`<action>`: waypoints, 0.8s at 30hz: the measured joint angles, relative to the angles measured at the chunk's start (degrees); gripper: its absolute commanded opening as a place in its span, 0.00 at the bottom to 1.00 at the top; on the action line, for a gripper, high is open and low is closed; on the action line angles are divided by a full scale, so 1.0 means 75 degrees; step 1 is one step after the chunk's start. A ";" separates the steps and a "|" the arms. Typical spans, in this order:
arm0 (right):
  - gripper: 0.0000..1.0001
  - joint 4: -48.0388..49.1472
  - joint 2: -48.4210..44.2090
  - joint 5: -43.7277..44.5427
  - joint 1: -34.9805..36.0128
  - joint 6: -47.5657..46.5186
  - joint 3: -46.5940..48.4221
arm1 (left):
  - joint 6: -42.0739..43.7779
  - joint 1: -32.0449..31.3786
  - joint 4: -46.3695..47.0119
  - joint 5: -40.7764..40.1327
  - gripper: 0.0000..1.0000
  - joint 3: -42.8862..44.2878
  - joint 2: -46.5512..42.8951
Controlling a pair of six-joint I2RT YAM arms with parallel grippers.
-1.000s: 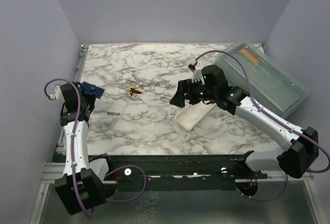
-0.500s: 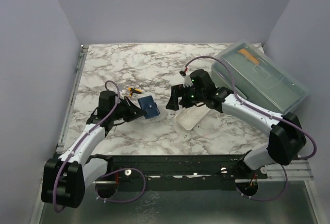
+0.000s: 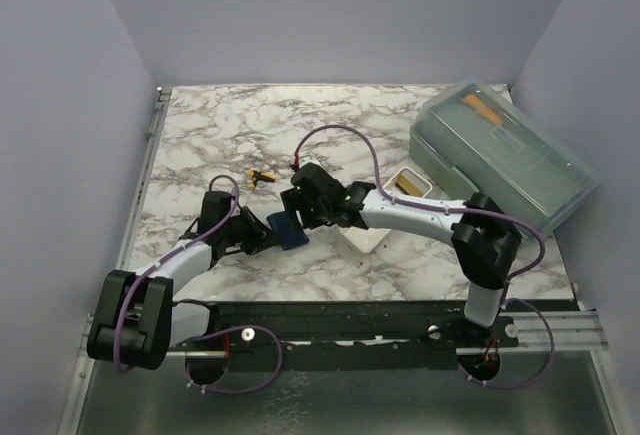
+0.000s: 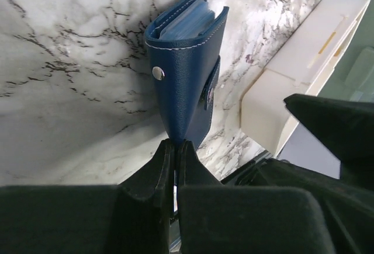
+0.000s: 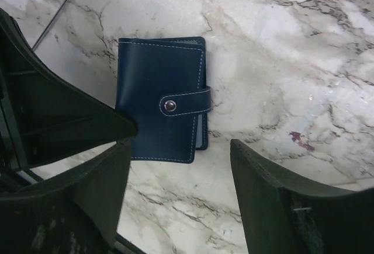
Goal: Put the credit cards into the card holder
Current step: Open the card holder at the center of the board.
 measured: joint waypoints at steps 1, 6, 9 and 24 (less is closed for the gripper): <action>0.65 0.0023 0.0122 0.0140 0.0099 -0.0009 0.0044 | -0.0017 0.0003 0.0006 -0.0009 0.09 0.0000 0.0090; 0.58 0.0160 0.0761 0.0268 0.0210 -0.0219 0.0245 | -0.0032 0.0003 0.0000 -0.0082 0.39 -0.0003 0.0300; 0.47 0.0248 0.1102 0.0256 0.0195 -0.0329 0.0376 | -0.0017 0.0003 -0.0038 -0.0137 0.41 -0.0012 0.0303; 0.37 0.0548 0.1268 0.0221 0.0184 -0.0557 0.0385 | -0.0140 0.0003 -0.1256 -0.1148 0.11 0.0309 -0.1425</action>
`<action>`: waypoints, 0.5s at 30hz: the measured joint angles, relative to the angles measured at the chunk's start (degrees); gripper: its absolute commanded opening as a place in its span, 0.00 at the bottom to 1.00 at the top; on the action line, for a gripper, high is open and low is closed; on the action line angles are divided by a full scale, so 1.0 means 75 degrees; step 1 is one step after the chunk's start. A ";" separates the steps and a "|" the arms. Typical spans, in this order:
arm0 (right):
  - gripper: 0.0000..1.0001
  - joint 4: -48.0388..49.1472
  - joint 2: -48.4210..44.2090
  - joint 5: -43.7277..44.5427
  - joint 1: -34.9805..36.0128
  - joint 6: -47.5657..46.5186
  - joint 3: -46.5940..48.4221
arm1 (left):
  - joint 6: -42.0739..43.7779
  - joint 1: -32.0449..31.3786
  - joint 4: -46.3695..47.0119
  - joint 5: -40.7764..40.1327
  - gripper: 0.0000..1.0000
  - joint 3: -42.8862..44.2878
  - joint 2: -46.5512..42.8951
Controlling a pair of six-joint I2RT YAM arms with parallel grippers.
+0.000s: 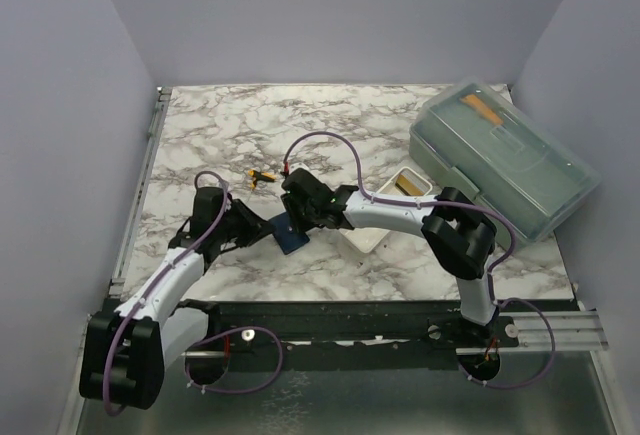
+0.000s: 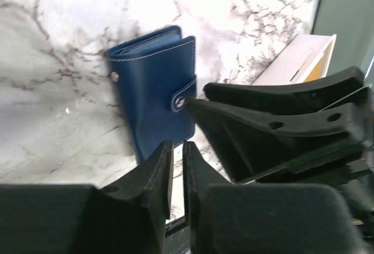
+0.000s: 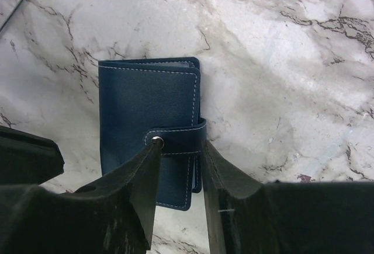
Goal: Put the credit cards into the card holder
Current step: Open the card holder at the center of the board.
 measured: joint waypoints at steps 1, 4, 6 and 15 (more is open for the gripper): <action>0.37 0.0029 0.0000 -0.0006 0.0003 0.0000 -0.0003 | -0.0003 0.0000 0.0020 -0.0003 0.08 0.0085 -0.0023; 0.36 0.0201 0.0000 -0.0029 0.0012 -0.0006 -0.0012 | 0.0009 0.0000 0.0108 -0.0015 0.01 0.0358 0.0294; 0.36 0.0306 0.0000 -0.0052 0.0017 -0.0050 -0.0012 | 0.0006 0.0000 0.0341 0.0020 0.00 0.0571 0.0895; 0.40 0.0393 0.0082 0.0003 0.0187 -0.0210 -0.0012 | -0.0108 0.0000 0.1335 0.0227 0.00 0.0589 0.2664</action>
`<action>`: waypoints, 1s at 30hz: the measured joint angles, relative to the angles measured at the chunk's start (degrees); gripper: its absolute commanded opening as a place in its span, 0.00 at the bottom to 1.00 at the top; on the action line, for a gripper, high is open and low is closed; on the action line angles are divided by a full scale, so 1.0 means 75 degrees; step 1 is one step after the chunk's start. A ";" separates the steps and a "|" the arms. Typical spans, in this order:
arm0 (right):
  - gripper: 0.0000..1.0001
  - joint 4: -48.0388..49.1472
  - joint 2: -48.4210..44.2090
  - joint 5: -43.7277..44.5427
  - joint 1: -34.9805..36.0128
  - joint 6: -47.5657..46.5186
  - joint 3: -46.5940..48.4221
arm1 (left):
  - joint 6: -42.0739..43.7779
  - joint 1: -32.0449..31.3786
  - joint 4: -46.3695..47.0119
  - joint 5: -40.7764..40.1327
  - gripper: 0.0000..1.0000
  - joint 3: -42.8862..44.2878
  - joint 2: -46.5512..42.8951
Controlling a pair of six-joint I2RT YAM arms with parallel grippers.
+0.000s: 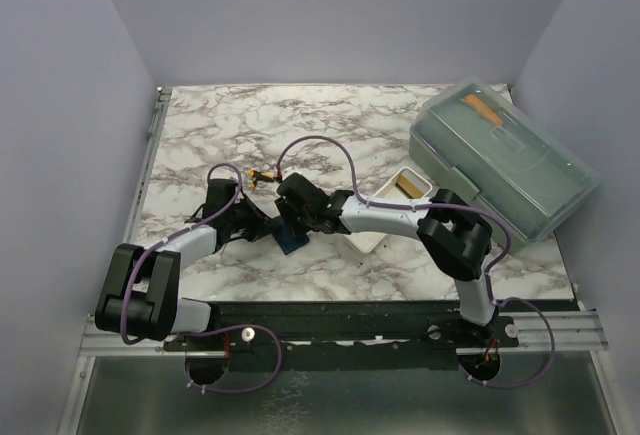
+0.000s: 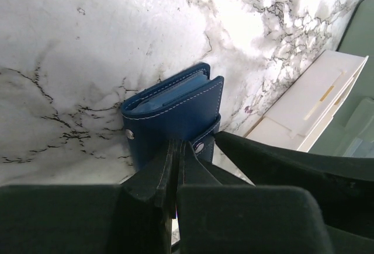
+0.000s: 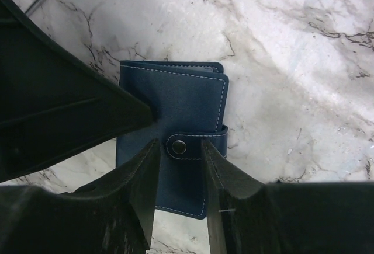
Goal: Put the credit cards into the card holder
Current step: Open the card holder at the center of the board.
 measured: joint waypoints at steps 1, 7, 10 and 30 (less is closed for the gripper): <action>0.40 0.0000 0.0035 0.0017 0.0032 -0.0047 0.0000 | -0.0009 0.0000 0.0064 -0.0009 0.00 -0.0026 -0.0009; 0.41 -0.0055 0.0283 0.0417 0.0245 -0.0259 0.0198 | -0.0157 0.0000 0.0361 -0.0160 0.00 -0.0268 -0.0090; 0.35 -0.0134 0.0484 0.0740 0.0332 -0.0283 0.0455 | -0.0184 0.0000 0.0391 -0.0198 0.00 -0.0283 -0.0067; 0.41 -0.0219 0.0641 0.2378 0.0697 -0.0195 0.0487 | -0.0152 -0.0003 0.0318 -0.0428 0.00 -0.0280 -0.0105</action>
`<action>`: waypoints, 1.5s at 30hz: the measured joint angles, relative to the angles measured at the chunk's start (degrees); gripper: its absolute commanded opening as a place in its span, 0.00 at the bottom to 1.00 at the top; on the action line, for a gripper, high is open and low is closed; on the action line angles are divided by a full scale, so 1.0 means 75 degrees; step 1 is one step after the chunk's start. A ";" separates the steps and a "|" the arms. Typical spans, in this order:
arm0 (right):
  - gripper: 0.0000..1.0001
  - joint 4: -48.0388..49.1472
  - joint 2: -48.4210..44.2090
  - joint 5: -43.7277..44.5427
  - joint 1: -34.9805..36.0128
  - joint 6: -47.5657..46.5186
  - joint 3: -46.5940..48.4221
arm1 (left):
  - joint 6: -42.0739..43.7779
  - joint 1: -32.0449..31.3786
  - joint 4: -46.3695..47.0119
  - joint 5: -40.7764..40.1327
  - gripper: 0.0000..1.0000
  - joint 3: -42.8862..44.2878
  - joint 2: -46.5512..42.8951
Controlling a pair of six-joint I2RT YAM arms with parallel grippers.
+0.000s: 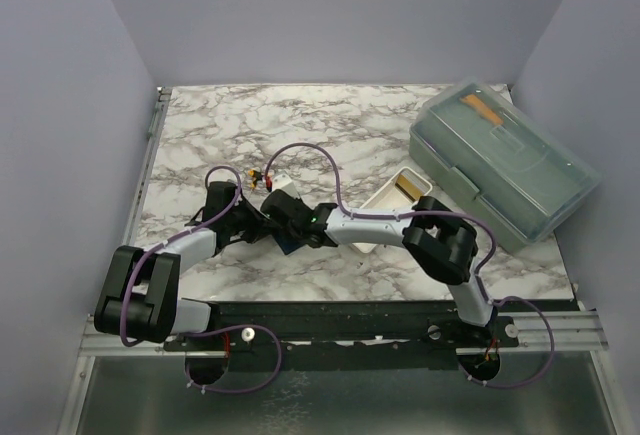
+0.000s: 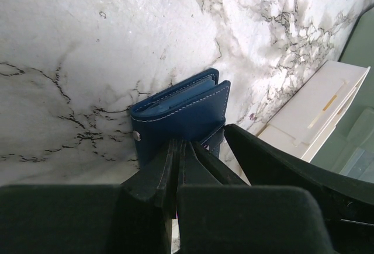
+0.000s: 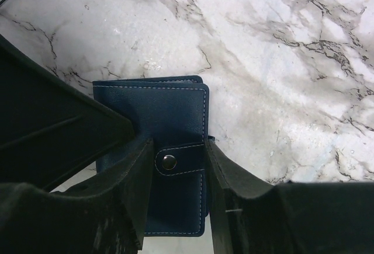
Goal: Put the credit cards into the card holder
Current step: Open the card holder at the center of the board.
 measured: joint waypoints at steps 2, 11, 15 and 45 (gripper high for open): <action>0.41 0.0134 -0.0047 -0.0029 0.0000 -0.0020 -0.0108 | 0.0006 0.0000 -0.0006 0.0000 0.00 0.0003 0.0012; 0.44 0.0685 -0.0309 -0.0236 -0.0003 -0.0055 -0.0635 | 0.0015 0.0000 -0.0029 0.0044 0.00 0.0131 0.0207; 0.39 0.0731 -0.0358 -0.0233 -0.0006 -0.0058 -0.0731 | 0.0017 0.0000 -0.0038 0.0105 0.00 0.0204 0.0300; 0.00 0.0813 -0.1865 -0.1460 -0.0618 0.0615 -0.2011 | 0.0810 -0.0012 -0.1029 -0.0029 0.33 0.0332 -0.0484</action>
